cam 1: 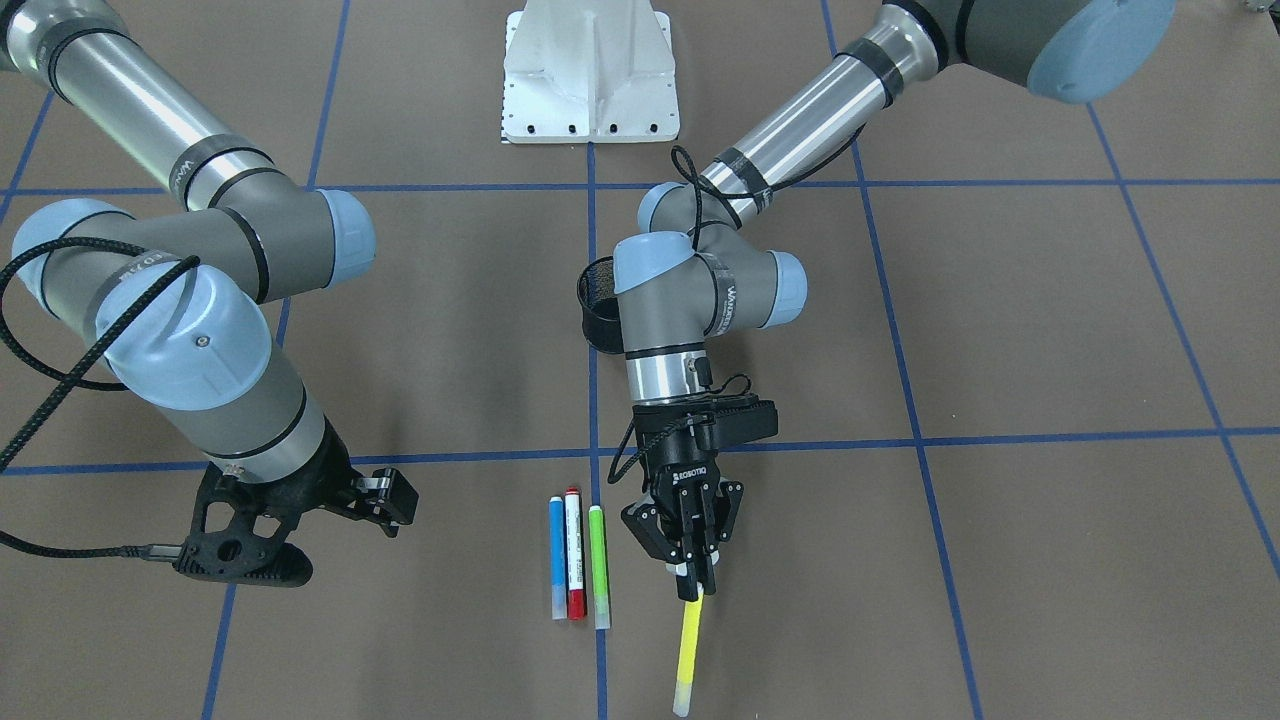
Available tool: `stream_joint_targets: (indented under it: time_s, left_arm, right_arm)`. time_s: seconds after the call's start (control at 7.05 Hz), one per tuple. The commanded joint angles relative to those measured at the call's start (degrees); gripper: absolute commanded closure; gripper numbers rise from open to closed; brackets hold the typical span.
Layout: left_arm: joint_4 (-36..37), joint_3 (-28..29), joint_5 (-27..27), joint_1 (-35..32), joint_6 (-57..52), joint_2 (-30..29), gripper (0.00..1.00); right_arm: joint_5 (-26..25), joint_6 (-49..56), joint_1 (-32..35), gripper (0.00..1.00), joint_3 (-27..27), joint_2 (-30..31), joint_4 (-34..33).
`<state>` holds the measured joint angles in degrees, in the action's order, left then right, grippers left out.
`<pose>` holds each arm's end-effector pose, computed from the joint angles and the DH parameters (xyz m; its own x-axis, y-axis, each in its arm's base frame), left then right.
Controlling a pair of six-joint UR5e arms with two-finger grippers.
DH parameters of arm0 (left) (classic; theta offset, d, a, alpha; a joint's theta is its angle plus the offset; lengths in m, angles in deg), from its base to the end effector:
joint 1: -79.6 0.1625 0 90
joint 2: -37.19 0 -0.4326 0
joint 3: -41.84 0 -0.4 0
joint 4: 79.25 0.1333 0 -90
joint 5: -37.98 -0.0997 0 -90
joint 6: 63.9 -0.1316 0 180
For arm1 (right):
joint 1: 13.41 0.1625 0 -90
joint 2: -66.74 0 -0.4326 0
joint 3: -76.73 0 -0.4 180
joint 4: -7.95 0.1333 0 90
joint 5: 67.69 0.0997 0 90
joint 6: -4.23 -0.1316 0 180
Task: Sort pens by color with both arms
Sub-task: 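Carry the yellow highlighter beside the green highlighter with the left gripper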
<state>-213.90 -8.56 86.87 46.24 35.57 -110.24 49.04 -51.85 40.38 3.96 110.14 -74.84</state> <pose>0.6136 -0.6672 0.2303 0.2324 -0.3014 -0.9247 0.9526 0.2626 0.1538 -0.4205 -0.6998 0.2985 0.7074 0.1225 0.6961 -0.2019 0.9789 0.0328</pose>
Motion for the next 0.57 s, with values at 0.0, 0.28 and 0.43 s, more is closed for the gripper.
stream_joint_targets:
  time_s: [0.0,0.28,0.43]
  left_arm:
    - [0.0,0.57,-1.34,0.93,3.25,-0.05,1.0]
    - [0.0,0.66,-1.87,2.07,3.88,-0.66,1.0]
    - [0.0,0.66,-1.87,2.51,3.88,-0.75,1.0]
  right_arm:
    - [-0.01,0.09,0.0,0.0,0.0,0.02,0.0]
    - [-0.01,0.09,0.18,0.0,0.09,0.11,0.0]
    - [-0.01,0.09,0.18,0.0,0.0,0.11,0.0]
